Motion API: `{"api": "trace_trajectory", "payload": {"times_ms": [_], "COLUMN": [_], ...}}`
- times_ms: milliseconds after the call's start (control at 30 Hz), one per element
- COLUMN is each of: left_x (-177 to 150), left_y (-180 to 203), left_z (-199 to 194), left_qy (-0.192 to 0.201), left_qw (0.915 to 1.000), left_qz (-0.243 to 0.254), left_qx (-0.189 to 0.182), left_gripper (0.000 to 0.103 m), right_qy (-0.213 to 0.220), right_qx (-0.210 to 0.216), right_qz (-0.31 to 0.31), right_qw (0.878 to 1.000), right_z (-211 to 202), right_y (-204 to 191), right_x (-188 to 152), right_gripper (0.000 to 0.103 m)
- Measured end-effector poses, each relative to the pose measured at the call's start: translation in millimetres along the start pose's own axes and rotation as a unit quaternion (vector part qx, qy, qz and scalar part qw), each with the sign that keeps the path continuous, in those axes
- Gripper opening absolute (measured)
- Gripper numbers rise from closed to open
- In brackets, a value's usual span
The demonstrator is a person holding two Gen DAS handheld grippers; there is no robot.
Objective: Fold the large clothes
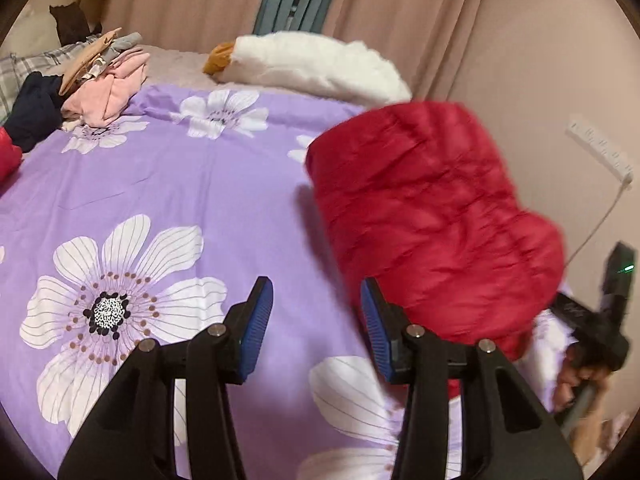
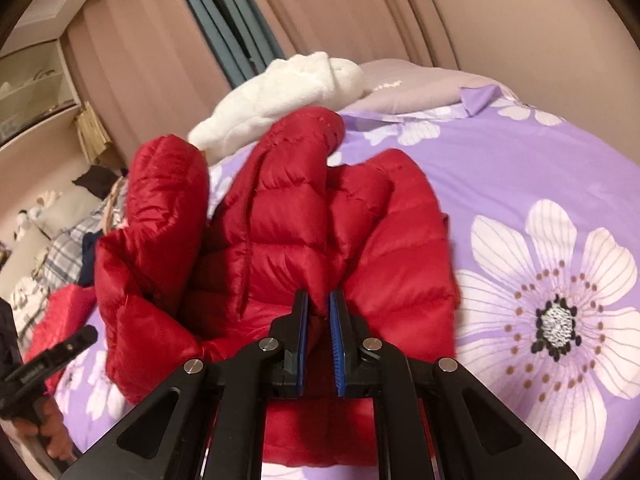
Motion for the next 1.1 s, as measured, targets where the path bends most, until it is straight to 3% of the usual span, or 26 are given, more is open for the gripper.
{"api": "trace_trajectory", "payload": {"times_ms": [167, 267, 400, 467, 567, 733, 867, 967, 1033, 1100], "left_x": [-5.5, -0.3, 8.5, 8.3, 0.8, 4.9, 4.8, 4.8, 6.6, 9.2], "left_y": [-16.3, -19.7, -28.3, -28.0, -14.4, -0.7, 1.8, 7.2, 17.5, 31.0], "left_z": [10.9, 8.0, 1.0, 8.5, 33.5, 38.3, 38.8, 41.6, 42.6, 44.1], "left_qy": [-0.009, 0.006, 0.041, 0.033, 0.003, 0.014, 0.014, 0.015, 0.018, 0.022], "left_qw": [0.9988, 0.9973, 0.9939, 0.9940, 0.9968, 0.9985, 0.9986, 0.9991, 0.9995, 0.9996], "left_qz": [-0.048, -0.073, -0.089, -0.078, -0.070, -0.041, -0.048, -0.038, -0.025, -0.008], "left_qx": [0.009, 0.002, 0.051, 0.069, 0.037, 0.032, 0.014, 0.012, 0.003, -0.015], "left_gripper": [0.045, 0.045, 0.045, 0.046, 0.044, 0.043, 0.043, 0.043, 0.043, 0.043], "right_qy": [-0.002, -0.005, -0.023, -0.018, -0.024, -0.029, -0.033, -0.035, -0.033, -0.029], "right_qx": [-0.011, -0.073, -0.032, -0.044, -0.033, -0.036, -0.012, 0.012, 0.028, 0.034], "right_qz": [0.014, 0.009, 0.060, 0.053, 0.044, 0.020, 0.030, 0.038, 0.036, 0.035], "right_qw": [1.000, 0.997, 0.997, 0.997, 0.998, 0.999, 0.999, 0.999, 0.998, 0.998], "right_z": [-1.2, 2.1, 3.3, -0.7, -1.4, 2.1, 0.4, 0.4, -0.3, -0.3], "right_y": [17.1, 36.1, 53.2, 55.9, 49.4, 41.0, 38.7, 32.8, 27.5, 22.5], "right_x": [-1.5, -4.3, -10.8, -9.7, -12.5, -15.7, -16.1, -15.2, -15.4, -14.9], "right_gripper": [0.011, 0.002, 0.002, 0.002, 0.002, 0.002, 0.003, 0.016, 0.039, 0.046]}}
Point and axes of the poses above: each gripper's, at about its wrist camera, not at the fingertips, and z roughly the way its jaws point, y to its right, x to its top, the point moved 10 cm from there along z, roughly the way its jaws point, and after that the axes turned 8 degrees about -x, right-handed, at the moved point
